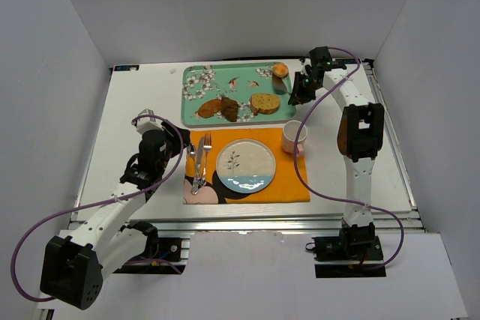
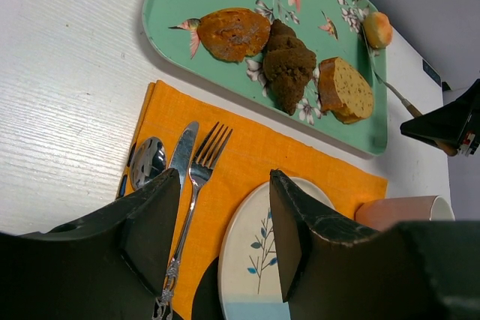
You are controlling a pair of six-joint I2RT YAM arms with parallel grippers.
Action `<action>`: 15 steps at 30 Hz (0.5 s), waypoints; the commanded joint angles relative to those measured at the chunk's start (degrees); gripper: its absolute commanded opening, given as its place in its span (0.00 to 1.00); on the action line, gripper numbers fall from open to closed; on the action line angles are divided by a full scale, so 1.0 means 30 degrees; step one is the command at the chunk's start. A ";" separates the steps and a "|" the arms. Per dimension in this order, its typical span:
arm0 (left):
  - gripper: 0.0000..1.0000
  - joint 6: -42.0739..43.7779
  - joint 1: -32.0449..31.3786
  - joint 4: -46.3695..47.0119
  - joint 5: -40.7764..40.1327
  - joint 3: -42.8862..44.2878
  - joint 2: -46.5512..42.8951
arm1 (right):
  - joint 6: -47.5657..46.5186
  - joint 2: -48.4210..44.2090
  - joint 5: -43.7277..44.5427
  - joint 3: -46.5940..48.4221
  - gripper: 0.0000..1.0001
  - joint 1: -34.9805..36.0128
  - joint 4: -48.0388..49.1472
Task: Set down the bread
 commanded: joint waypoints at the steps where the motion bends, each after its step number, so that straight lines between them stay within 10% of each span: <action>1: 0.61 -0.0066 -0.0017 0.0152 0.0037 -0.0142 -0.0494 | -0.0130 -0.0355 -0.0131 0.0879 0.00 -0.0053 -0.0110; 15: 0.61 -0.0096 -0.0017 -0.0023 -0.0080 -0.0171 -0.0729 | -0.1360 0.0640 0.1952 0.1670 0.00 0.0035 -0.0198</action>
